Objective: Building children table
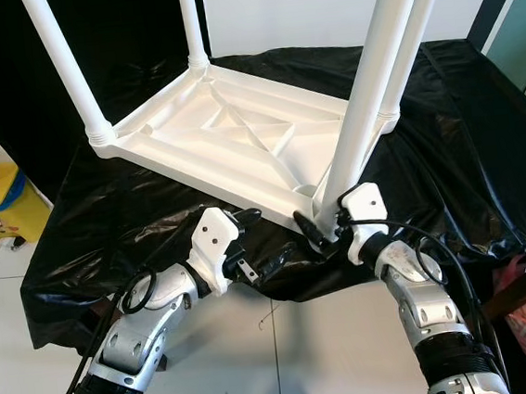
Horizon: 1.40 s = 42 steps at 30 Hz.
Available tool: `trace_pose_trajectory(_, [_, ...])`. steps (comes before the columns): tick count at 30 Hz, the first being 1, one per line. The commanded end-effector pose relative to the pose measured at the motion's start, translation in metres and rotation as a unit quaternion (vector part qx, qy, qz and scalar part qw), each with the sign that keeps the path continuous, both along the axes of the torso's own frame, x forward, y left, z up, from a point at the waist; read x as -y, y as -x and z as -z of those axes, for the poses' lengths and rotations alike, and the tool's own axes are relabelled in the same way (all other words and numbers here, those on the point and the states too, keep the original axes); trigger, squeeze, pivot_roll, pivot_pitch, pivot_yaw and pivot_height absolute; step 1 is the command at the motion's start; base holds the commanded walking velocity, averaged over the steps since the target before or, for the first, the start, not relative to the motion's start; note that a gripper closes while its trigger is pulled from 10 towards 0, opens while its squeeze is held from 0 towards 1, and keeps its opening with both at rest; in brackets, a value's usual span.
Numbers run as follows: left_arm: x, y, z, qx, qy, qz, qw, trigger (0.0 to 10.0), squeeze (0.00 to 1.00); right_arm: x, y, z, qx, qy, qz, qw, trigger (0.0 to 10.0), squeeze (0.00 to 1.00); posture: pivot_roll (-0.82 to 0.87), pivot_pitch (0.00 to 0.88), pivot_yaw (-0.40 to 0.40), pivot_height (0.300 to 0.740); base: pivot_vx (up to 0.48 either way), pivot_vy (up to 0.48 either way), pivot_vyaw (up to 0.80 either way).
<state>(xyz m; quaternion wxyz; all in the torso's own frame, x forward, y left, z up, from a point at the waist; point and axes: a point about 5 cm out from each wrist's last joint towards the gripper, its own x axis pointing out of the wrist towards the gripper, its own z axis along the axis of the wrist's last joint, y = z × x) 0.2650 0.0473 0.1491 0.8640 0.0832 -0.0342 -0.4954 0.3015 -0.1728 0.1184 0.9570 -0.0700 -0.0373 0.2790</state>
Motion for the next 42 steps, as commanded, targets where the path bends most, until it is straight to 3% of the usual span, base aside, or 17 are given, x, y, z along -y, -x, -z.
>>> trace_pose_trajectory(1, [0.0,0.0,0.001,0.0,-0.007,0.001,1.0,10.0,0.0,0.0,-0.001,0.003,-0.005,0.014,-0.014,1.0,10.0,0.0,0.0,0.055,-0.03,0.74,0.0,0.0,0.0])
trace_pose_trajectory(3, [0.0,0.0,0.001,0.0,-0.007,0.001,1.0,10.0,0.0,-0.001,-0.001,0.003,-0.005,0.019,-0.022,1.0,10.0,0.0,0.0,0.055,-0.03,0.74,0.0,0.0,0.0])
trace_pose_trajectory(4, [0.0,0.0,0.001,0.0,-0.008,0.001,1.0,10.0,0.0,-0.001,-0.001,0.004,-0.005,0.02,-0.026,0.999,0.9,0.0,0.01,0.055,-0.03,0.74,0.0,0.0,0.0])
trace_pose_trajectory(5, [-0.001,0.0,0.001,0.0,-0.008,0.0,1.0,10.0,0.0,0.0,-0.002,0.005,-0.006,0.024,-0.033,0.999,0.0,0.0,0.01,0.056,-0.03,0.74,0.0,0.0,0.0])
trace_pose_trajectory(14, [-0.004,0.001,0.001,0.0,-0.009,-0.004,1.0,10.0,0.0,0.004,-0.005,0.006,-0.011,0.027,-0.049,0.998,0.0,0.0,0.02,0.058,-0.031,0.74,0.0,0.0,0.0])
trace_pose_trajectory(15, [-0.004,0.001,0.001,0.0,-0.009,-0.004,1.0,10.0,0.0,0.004,-0.005,0.008,-0.015,0.029,-0.05,0.998,0.4,0.0,0.02,0.061,-0.033,0.74,0.0,0.0,0.0])
trace_pose_trajectory(16, [-0.004,0.002,0.001,-0.001,-0.009,-0.005,1.0,10.0,0.0,0.005,-0.005,0.009,-0.017,0.033,-0.047,0.998,9.8,0.0,0.02,0.062,-0.034,0.74,0.0,0.0,0.0])
trace_pose_trajectory(32, [-0.003,0.002,0.001,-0.001,-0.007,-0.005,1.0,10.0,0.0,0.007,-0.002,0.012,-0.006,0.024,0.015,1.0,10.0,0.0,0.01,0.062,-0.036,0.74,0.0,0.0,0.0])
trace_pose_trajectory(36, [-0.002,0.002,0.001,-0.002,-0.007,-0.004,1.0,10.0,0.0,0.004,0.002,0.017,-0.006,0.019,0.091,0.996,10.0,0.0,0.0,0.064,-0.034,0.74,0.0,0.0,0.0])
trace_pose_trajectory(40, [-0.002,0.001,0.001,-0.002,-0.007,-0.003,1.0,10.0,0.0,0.004,0.003,0.018,-0.008,0.013,0.128,0.992,10.0,0.0,0.0,0.063,-0.032,0.74,0.0,0.0,0.0])
trace_pose_trajectory(42, [-0.002,0.001,0.001,-0.002,-0.008,-0.002,1.0,10.0,0.0,0.007,0.004,0.019,-0.007,0.0,0.186,0.983,10.0,0.0,0.0,0.063,-0.031,0.74,0.0,0.0,0.0])
